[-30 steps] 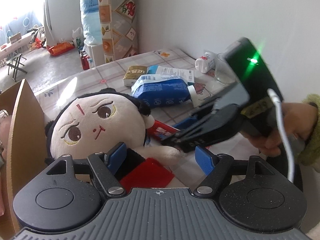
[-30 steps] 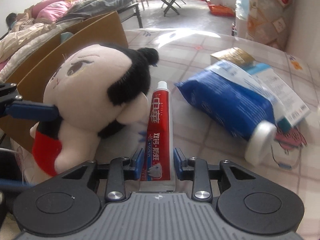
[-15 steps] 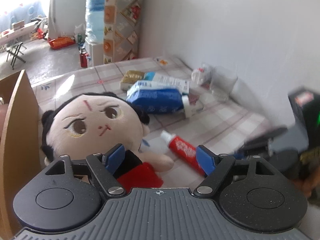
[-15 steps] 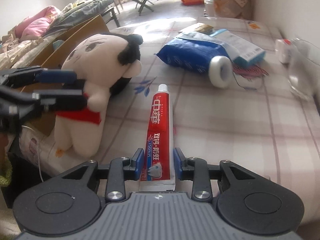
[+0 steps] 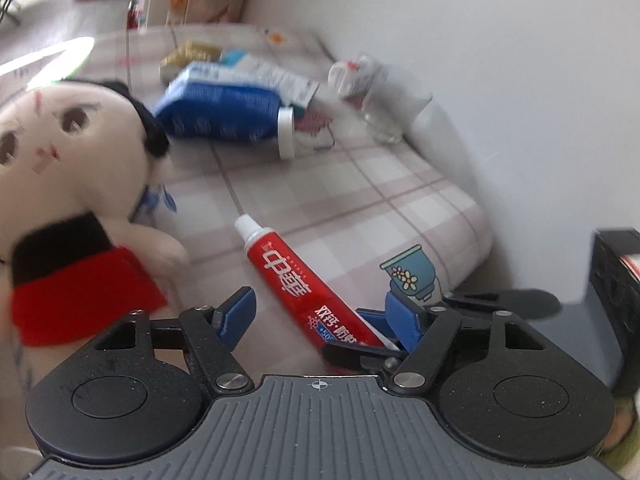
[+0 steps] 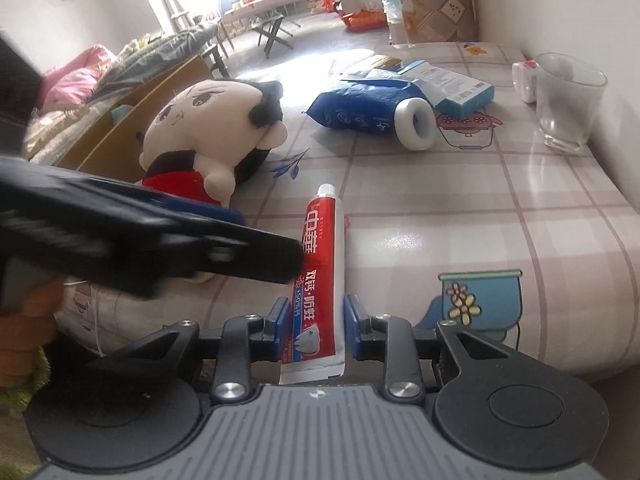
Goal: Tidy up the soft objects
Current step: 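Grasp the red toothpaste tube with the left gripper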
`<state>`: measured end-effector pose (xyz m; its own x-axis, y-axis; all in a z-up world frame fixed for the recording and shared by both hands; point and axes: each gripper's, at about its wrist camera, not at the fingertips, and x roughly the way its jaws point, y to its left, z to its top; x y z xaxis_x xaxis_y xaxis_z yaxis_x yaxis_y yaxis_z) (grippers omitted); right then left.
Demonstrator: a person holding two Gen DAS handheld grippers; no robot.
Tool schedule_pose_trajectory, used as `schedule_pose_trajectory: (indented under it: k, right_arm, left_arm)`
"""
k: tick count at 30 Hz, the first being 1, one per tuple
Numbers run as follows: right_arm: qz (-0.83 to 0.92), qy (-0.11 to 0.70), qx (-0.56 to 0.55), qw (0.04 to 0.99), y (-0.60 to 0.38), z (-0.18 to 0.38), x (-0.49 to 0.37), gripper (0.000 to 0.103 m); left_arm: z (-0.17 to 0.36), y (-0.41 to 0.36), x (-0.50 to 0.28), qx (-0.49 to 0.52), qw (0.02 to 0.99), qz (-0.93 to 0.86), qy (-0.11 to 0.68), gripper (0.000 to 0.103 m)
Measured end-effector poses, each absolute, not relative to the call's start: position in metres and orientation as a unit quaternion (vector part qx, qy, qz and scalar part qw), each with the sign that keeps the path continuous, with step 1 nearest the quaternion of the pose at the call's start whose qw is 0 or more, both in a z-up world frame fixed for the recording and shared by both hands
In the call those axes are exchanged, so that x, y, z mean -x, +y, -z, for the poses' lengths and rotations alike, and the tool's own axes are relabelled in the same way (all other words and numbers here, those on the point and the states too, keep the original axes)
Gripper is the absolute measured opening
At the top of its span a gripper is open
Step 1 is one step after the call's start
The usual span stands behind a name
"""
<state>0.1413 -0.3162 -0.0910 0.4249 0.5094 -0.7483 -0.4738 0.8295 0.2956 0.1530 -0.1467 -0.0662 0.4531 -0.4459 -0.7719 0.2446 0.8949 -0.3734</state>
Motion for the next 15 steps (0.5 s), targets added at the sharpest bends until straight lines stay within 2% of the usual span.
schedule_pose_trajectory:
  k: [3,10,15]
  right_arm:
    - [-0.292,0.443,-0.031,0.847,-0.321,0.092,-0.136,0.03]
    - [-0.297,0.433,-0.051,0.85,-0.327,0.094,-0.127,0.029]
    - [-0.303,0.431,-0.064,0.847,-0.33,0.098,-0.122,0.029]
  left_arm:
    - [0.074,-0.155,-0.16,0.107,0.839,0.192,0.497,0.071]
    - [0.096,-0.162,-0.177,0.115,0.823,0.153,0.534,0.064]
    - [0.098,-0.166,-0.178,0.101,0.83,0.141,0.53,0.057]
